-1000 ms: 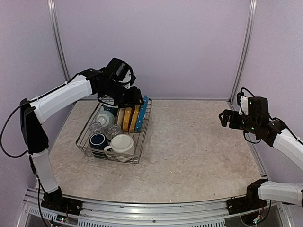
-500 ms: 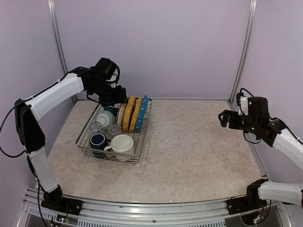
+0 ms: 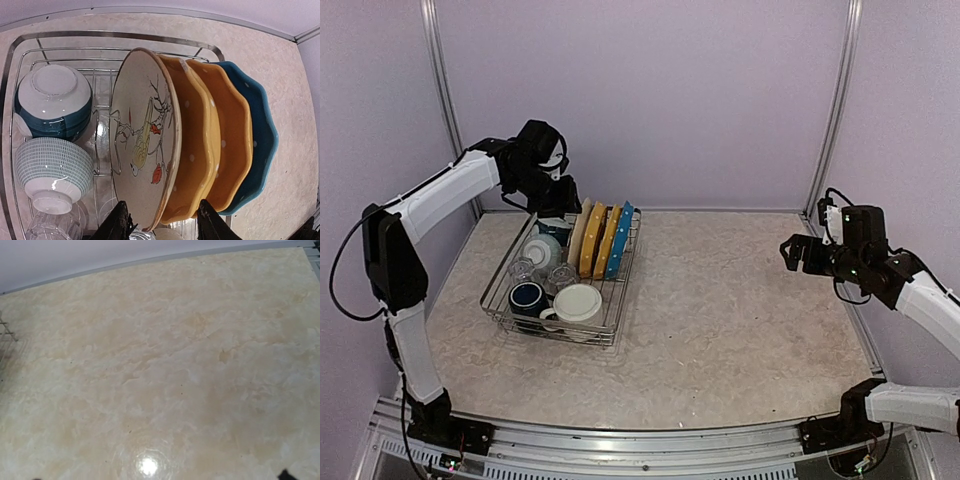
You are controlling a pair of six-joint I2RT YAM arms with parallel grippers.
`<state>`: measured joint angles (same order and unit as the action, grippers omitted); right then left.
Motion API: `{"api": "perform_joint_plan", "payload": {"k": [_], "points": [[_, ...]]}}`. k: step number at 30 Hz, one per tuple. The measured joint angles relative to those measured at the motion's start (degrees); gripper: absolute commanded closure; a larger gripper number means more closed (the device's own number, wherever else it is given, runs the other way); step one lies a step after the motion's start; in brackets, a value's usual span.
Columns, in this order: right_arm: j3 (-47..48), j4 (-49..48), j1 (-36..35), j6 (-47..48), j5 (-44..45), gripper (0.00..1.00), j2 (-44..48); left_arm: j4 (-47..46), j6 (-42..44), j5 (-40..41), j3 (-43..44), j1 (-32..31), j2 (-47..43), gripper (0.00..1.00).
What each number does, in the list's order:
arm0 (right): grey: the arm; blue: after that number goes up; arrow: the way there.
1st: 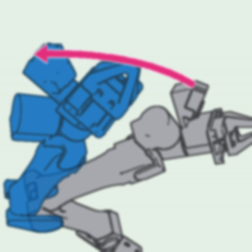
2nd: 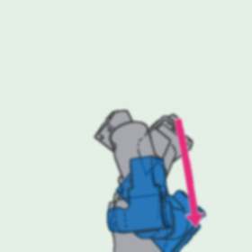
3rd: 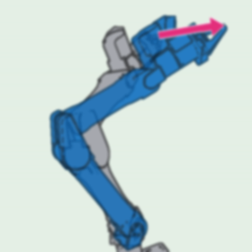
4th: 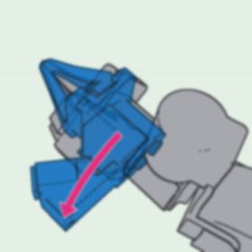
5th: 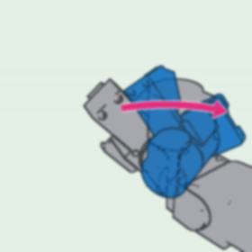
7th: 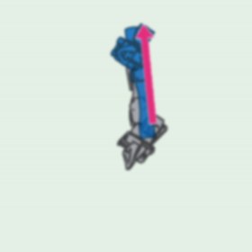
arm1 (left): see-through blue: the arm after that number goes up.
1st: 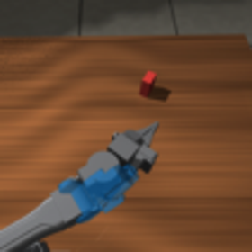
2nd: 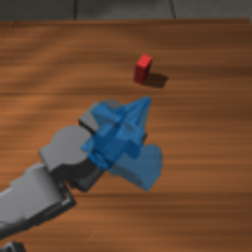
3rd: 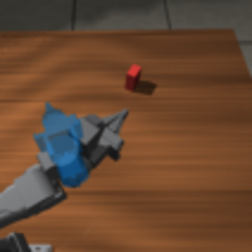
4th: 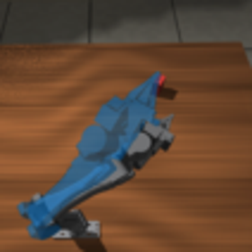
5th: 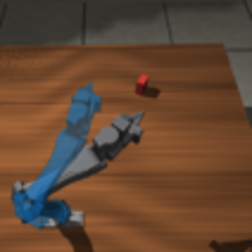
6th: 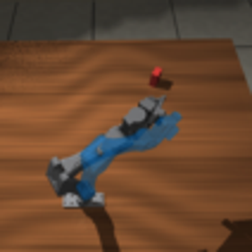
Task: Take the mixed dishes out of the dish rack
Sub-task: Grab the plate from the dish rack.
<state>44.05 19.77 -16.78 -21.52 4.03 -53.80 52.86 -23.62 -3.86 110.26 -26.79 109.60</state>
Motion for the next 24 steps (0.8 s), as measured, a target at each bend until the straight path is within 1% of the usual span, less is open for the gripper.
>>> {"api": "perform_joint_plan", "payload": {"k": [6, 10, 14, 18, 21, 24], "points": [[0.81, 0.57, -0.02, -0.02, 0.02, 0.00, -0.04, 0.55, 1.81, -2.23, 3.13, 1.42, 4.46, 0.62], [1.31, 0.57, -0.02, -0.20, 0.02, 0.00, -0.26, 0.63, 2.97, -4.26, 4.83, 1.92, 6.71, 0.69], [1.31, 0.57, -0.02, -0.44, -0.02, 0.00, -0.48, 0.81, 3.87, -5.95, 7.08, 1.99, 8.57, 0.71], [1.31, 0.57, -0.02, -0.55, -0.09, 0.00, -0.66, 1.40, 4.42, -6.86, 9.75, 1.99, 10.51, 0.76], [1.31, 0.57, -0.02, -0.59, -0.17, 0.00, -0.66, 1.70, 4.61, -7.58, 11.41, 1.99, 12.07, 0.85], [1.31, 0.57, -0.02, -0.61, -0.17, 0.00, -0.66, 2.23, 4.68, -8.09, 11.93, 1.99, 13.05, 0.91]]}}
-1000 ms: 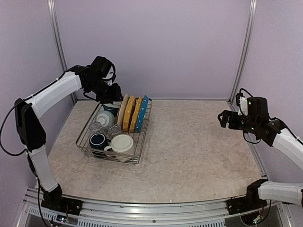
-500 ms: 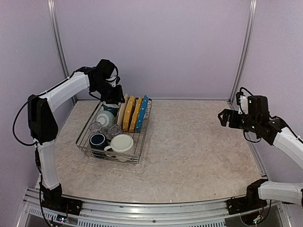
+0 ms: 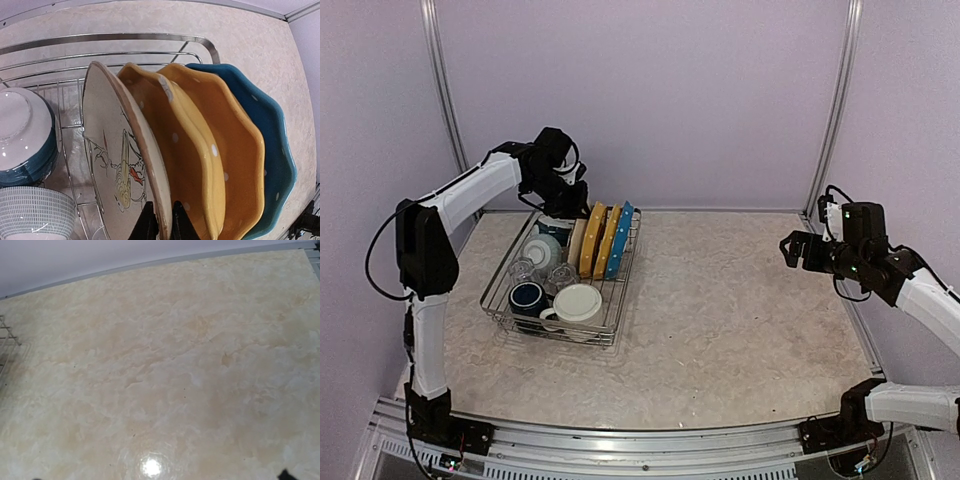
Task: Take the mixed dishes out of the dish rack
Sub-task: Grab the plate from the dish rack.
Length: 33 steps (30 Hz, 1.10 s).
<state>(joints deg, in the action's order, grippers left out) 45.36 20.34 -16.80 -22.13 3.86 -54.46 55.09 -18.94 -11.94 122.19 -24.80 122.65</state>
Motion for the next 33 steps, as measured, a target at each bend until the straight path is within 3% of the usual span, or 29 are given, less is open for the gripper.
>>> {"api": "perform_joint_plan", "payload": {"k": [7, 26, 33], "points": [[0.00, 0.00, 0.00, -0.02, -0.02, 0.00, 0.00, -0.15, 1.20, -1.44, 0.13, -0.02, 0.22, 1.00], [-0.02, -0.09, 0.00, -0.28, -0.66, 0.00, -0.26, 6.99, -0.37, -0.79, 7.69, -0.50, 0.94, 1.00], [-0.02, -0.11, 0.00, -0.28, -0.92, 0.00, -0.31, 7.72, -0.76, 4.68, 8.44, -2.80, 0.55, 1.00]]}}
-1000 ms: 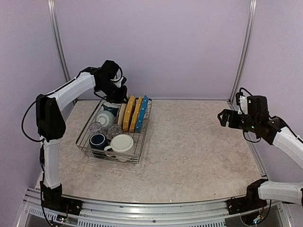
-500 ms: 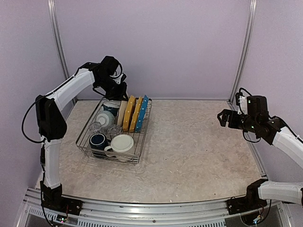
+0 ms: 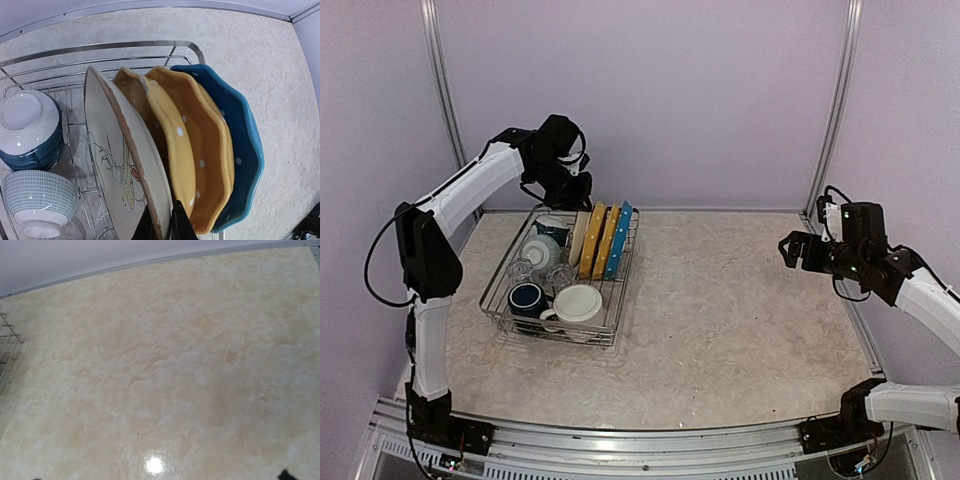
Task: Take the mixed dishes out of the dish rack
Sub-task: Grab the plate from the dish rack, then pass from the left arm to the right
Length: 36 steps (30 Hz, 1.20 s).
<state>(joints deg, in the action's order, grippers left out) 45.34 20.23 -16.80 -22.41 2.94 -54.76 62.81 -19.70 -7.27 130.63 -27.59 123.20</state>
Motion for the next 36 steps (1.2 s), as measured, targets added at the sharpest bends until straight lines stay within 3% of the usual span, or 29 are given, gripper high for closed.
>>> {"api": "perform_joint_plan", "payload": {"k": [6, 24, 28, 36], "points": [[0.00, -0.37, 0.00, -0.13, -0.44, 0.00, -0.55, 1.27, -0.07, 4.37, 0.15, -2.29, -2.84, 1.00], [0.00, -0.46, 0.00, -0.39, -0.90, 0.00, -1.38, 7.43, -4.66, 3.13, 1.22, -0.81, -11.85, 1.00], [0.04, -0.87, -0.09, -0.81, -1.60, 0.00, -3.04, 5.90, -2.86, 7.98, -1.16, -5.55, -14.27, 1.00], [6.64, -0.33, -2.05, -2.45, -5.01, 0.00, -10.95, -5.38, 8.39, 24.90, -14.97, -21.86, -22.43, 1.00]]}}
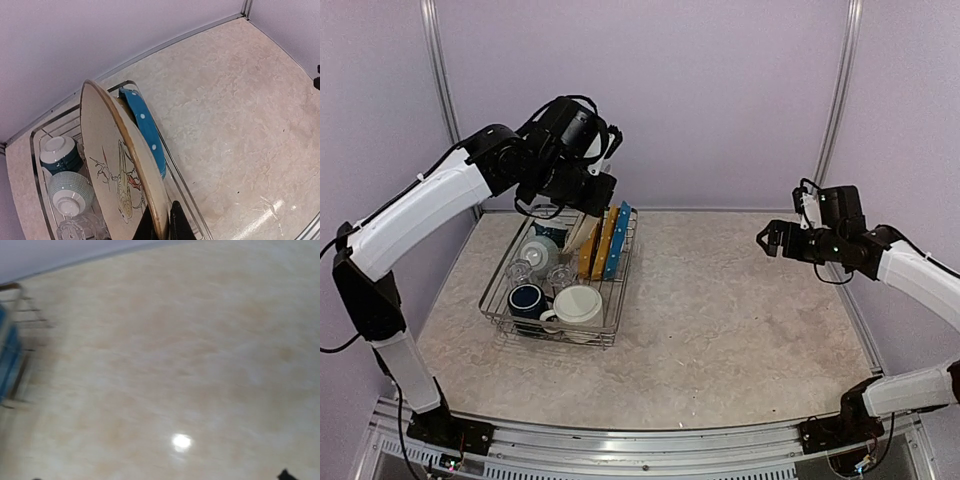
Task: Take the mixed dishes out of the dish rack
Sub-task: Pass from the left arm to the right
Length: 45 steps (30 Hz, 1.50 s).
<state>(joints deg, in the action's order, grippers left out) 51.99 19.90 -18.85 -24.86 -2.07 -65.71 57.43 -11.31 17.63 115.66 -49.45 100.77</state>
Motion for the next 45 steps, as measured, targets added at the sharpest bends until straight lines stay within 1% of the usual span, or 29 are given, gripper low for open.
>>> {"api": "perform_joint_plan", "payload": {"k": [2, 7, 13, 18, 22, 27, 32, 36, 37, 39, 42, 45], "points": [[2.67, -0.20, -0.70, -0.83, -2.05, 0.00, -1.97, -5.03, 5.03, 5.44, -3.45, -4.07, -0.42, 1.00], [7.89, -1.64, -1.33, -4.26, -9.33, 0.00, -6.51, -18.91, 18.45, 14.80, -12.61, -10.16, -0.42, 1.00], [14.93, -1.86, -1.51, -7.65, -16.37, 0.00, -12.24, -34.12, 33.83, 21.14, -20.52, -15.13, -0.02, 1.00], [19.69, -1.99, -2.16, -9.40, -19.58, 0.00, -14.58, -42.60, 42.95, 23.32, -21.51, -17.68, 2.67, 1.00], [21.86, -2.60, -2.60, -10.62, -20.79, 0.00, -14.62, -46.18, 47.69, 23.89, -21.51, -18.88, 5.42, 1.00], [22.43, -3.13, -3.15, -11.41, -21.20, 0.01, -14.62, -47.25, 51.45, 24.00, -21.51, -19.37, 9.31, 1.00], [22.73, -3.17, -5.49, -11.87, -20.98, 0.06, -15.41, -47.41, 53.94, 24.00, -21.51, -19.41, 11.56, 1.00], [24.26, -2.95, -8.68, -11.56, -19.91, 0.12, -19.26, -48.30, 55.98, 24.26, -21.31, -19.58, 12.83, 1.00], [24.48, -2.93, -9.18, -11.37, -19.69, 0.16, -20.15, -48.48, 56.41, 24.41, -21.18, -19.65, 13.14, 1.00], [24.81, -2.56, -10.19, -11.04, -19.08, 0.20, -22.08, -49.18, 57.44, 24.68, -20.81, -19.82, 13.97, 1.00], [24.94, -1.75, -10.78, -10.93, -18.05, 0.33, -23.54, -49.88, 58.84, 24.94, -20.79, -20.20, 14.64, 1.00], [24.92, -1.77, -10.84, -11.41, -17.22, 0.51, -23.58, -50.71, 59.71, 25.24, -20.79, -20.55, 15.02, 1.00]]}}
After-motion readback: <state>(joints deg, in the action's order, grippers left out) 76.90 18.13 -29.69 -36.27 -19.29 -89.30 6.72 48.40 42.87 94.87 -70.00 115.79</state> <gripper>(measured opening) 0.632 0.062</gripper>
